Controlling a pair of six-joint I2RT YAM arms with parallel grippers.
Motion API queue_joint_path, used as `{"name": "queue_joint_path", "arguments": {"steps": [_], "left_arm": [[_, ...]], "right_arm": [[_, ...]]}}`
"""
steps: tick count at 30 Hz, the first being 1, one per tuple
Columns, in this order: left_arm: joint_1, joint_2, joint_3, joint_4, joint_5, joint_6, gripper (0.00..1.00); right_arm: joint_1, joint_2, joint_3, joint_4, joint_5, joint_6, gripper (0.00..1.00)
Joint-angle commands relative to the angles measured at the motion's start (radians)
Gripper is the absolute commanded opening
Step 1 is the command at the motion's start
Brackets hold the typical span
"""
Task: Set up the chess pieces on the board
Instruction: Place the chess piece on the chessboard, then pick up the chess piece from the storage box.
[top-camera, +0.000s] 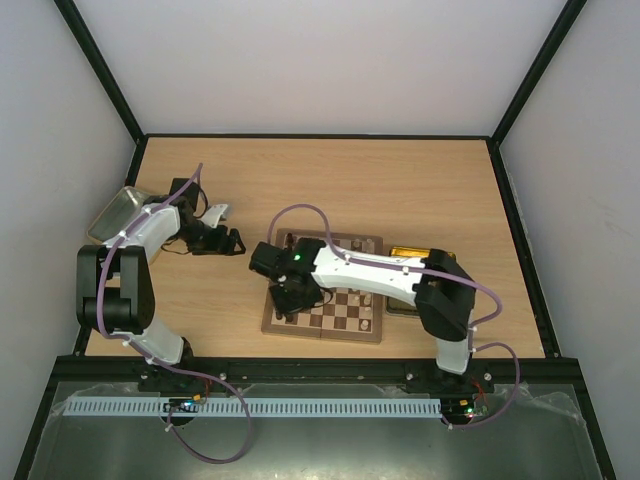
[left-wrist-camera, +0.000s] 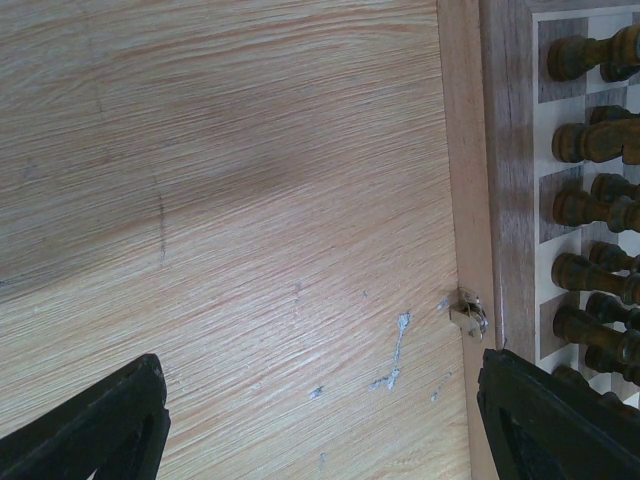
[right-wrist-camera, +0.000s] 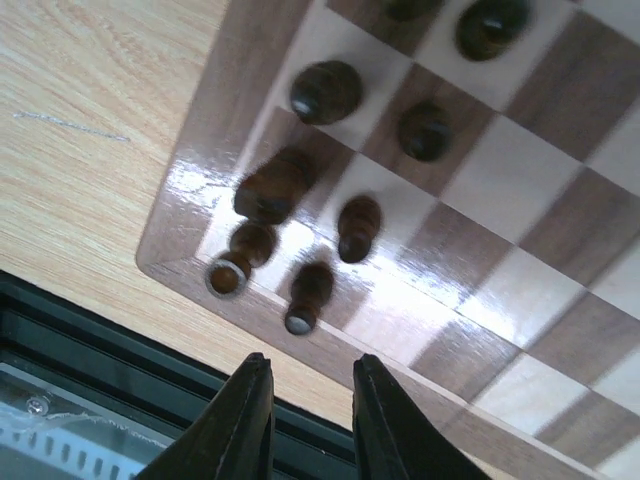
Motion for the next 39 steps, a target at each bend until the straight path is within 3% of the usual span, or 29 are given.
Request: {"name": "queue_joint_path", "arguments": {"steps": [1,8,12,17,28,39], "left_arm": [[0.001,-0.025,-0.01,-0.008,-0.001,-0.004,0.85],[0.0,-0.019,-0.01,-0.008,0.002,-0.003,0.85],[0.0,-0.015,-0.01,-0.008,0.001,-0.002,0.85],[0.0,-0.012,-0.01,-0.008,-0.001,-0.004,0.85],[-0.002,-0.012,-0.008,-0.008,-0.011,-0.007,0.85],[0.0,-0.008,-0.009,-0.01,-0.012,-0.007,0.85]], "right_arm": [[-0.058,-0.148,-0.101,-0.048,0.069,0.061,0.21],[-0.347,-0.455,-0.345,-0.064,0.22,0.17,0.21],[-0.564,-0.598,-0.493,-0.026,0.19,0.172,0.21],[-0.777,-0.647,-0.606,0.014,0.146,0.111,0.21],[-0.937,-0.588,-0.697,0.123,0.097,0.056,0.21],[-0.974,-0.508,-0.717,0.189,0.063,0.027,0.21]]}}
